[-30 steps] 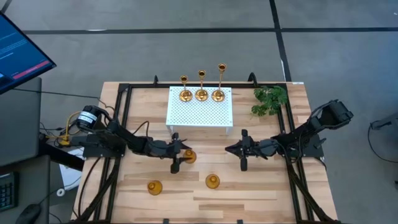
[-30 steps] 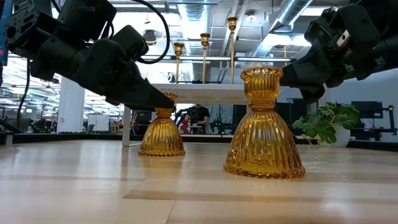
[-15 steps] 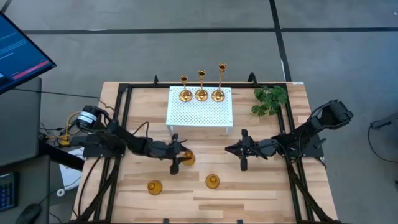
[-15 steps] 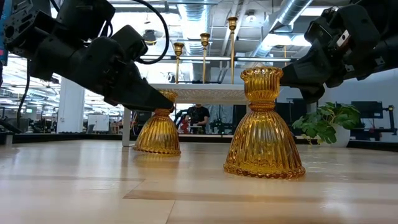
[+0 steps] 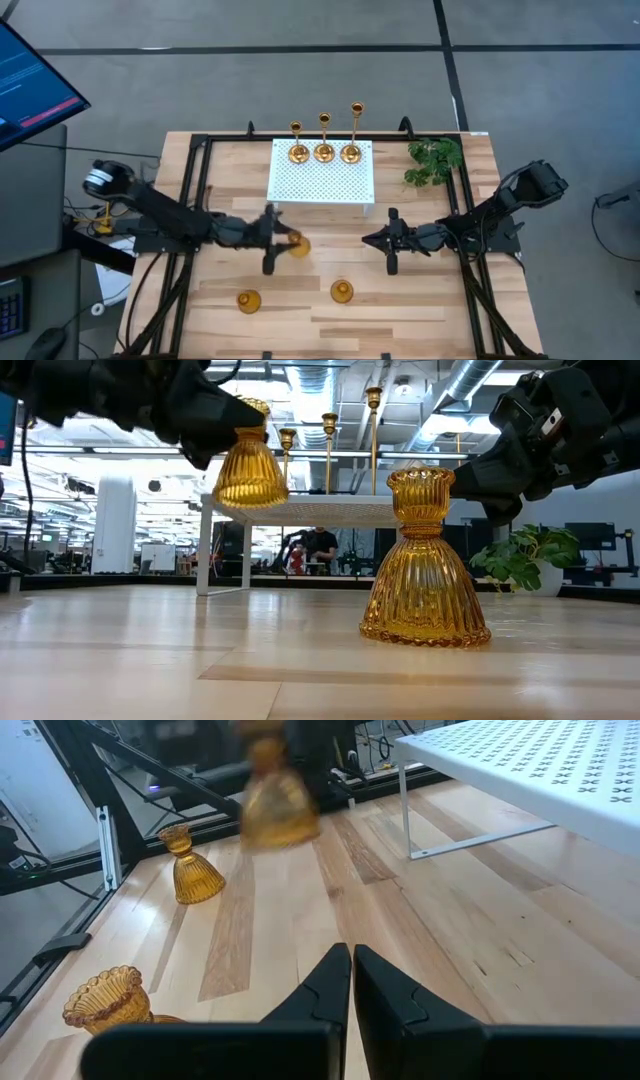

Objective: Pick & Place candle stick holders
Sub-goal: Put the top yellow glass candle holder on the shelf

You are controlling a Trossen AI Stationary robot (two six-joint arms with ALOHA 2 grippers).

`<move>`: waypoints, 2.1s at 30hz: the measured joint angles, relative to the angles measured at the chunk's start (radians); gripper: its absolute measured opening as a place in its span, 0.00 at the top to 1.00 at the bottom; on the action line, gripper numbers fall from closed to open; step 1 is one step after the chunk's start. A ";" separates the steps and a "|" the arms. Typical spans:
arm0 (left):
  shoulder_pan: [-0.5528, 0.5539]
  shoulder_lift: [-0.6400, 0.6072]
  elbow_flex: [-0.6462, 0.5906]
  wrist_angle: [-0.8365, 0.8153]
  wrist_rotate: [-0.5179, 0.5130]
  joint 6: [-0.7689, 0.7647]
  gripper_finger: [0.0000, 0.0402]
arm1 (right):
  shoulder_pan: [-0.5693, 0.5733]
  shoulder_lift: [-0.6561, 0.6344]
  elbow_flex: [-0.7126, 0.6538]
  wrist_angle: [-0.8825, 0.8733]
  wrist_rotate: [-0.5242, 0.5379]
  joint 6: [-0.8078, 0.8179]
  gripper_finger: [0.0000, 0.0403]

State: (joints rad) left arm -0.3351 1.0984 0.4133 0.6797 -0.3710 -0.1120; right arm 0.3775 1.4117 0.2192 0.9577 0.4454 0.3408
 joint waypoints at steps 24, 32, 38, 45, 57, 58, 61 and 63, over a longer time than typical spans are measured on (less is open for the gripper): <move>0.389 -0.210 0.255 -0.536 -0.108 0.098 0.63 | 0.000 0.000 0.000 -0.006 0.000 0.000 0.98; 0.472 -0.177 0.255 -0.544 -0.047 0.047 0.63 | 0.001 0.000 0.000 -0.007 0.000 0.000 0.98; 0.507 -0.129 0.255 -0.538 -0.018 0.017 0.63 | 0.001 0.000 0.000 -0.007 0.000 0.000 0.98; 0.535 -0.102 0.255 -0.533 -0.017 -0.021 0.62 | 0.001 0.000 0.000 -0.007 -0.001 0.000 0.98; 0.538 -0.102 0.255 -0.539 -0.017 -0.029 0.56 | 0.001 0.000 0.000 -0.007 -0.001 0.000 0.98; 0.538 -0.102 0.255 -0.540 -0.017 -0.029 0.56 | 0.001 0.000 0.000 -0.007 -0.001 0.000 0.98; 0.538 -0.103 0.255 -0.539 -0.017 -0.029 0.53 | 0.001 0.000 0.000 -0.007 -0.001 0.000 0.98; 0.538 -0.103 0.255 -0.540 -0.017 -0.029 0.52 | 0.001 0.000 0.000 -0.007 -0.002 0.000 0.98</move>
State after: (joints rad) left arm 0.2024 0.9951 0.6682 0.1402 -0.3878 -0.1406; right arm 0.3782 1.4117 0.2192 0.9504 0.4438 0.3408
